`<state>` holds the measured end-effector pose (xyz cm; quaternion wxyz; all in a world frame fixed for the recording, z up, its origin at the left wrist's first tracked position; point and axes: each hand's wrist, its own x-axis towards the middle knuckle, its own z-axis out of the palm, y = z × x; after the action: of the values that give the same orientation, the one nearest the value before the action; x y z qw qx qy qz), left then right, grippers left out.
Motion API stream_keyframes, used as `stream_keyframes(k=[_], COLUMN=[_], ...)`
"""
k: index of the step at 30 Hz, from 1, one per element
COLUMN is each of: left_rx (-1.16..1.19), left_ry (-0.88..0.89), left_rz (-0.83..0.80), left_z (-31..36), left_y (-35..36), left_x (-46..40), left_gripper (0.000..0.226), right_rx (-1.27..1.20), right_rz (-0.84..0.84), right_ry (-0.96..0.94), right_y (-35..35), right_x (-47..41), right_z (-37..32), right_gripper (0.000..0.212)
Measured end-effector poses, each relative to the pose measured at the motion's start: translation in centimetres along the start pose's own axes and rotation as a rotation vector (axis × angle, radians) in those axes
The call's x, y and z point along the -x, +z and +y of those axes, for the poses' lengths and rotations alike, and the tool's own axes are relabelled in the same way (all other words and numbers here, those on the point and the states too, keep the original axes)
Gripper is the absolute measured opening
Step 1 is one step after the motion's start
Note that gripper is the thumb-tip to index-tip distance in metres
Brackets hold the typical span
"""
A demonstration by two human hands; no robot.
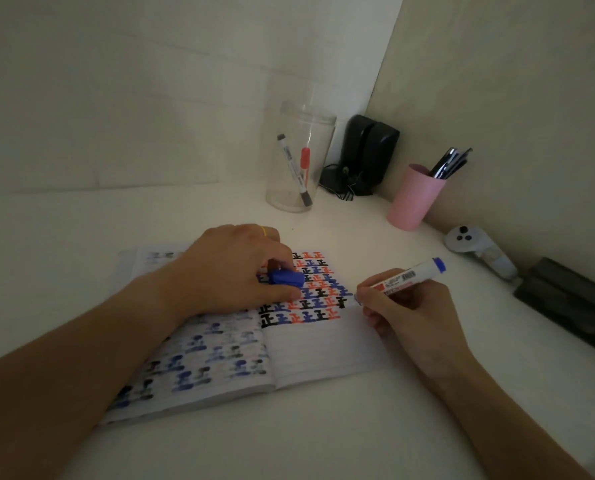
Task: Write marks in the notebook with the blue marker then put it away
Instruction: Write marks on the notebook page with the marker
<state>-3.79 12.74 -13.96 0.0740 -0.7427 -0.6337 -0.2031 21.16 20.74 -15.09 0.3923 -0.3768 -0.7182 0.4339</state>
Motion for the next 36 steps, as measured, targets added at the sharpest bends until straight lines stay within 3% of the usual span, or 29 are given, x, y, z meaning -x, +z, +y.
stream_keyframes(k=[7,22,36], left_rx=[-0.001,-0.005,-0.003], left_ry=[-0.003,-0.006,-0.015], left_rz=[-0.01,0.003,-0.045], left_z=[0.1,0.07,0.11], left_y=[-0.09,-0.07,-0.13], left_x=[-0.07,-0.02,-0.1], left_gripper=[0.047,0.048,0.052], right_rx=[0.125,0.143,0.14], right_rz=[0.07,0.027,0.093], right_ry=[0.032,0.001,0.038], right_y=[0.16,0.08,0.15], right_x=[-0.23,-0.22,-0.4], right_z=[0.24,0.02,0.3], right_gripper=[0.004,0.008,0.005])
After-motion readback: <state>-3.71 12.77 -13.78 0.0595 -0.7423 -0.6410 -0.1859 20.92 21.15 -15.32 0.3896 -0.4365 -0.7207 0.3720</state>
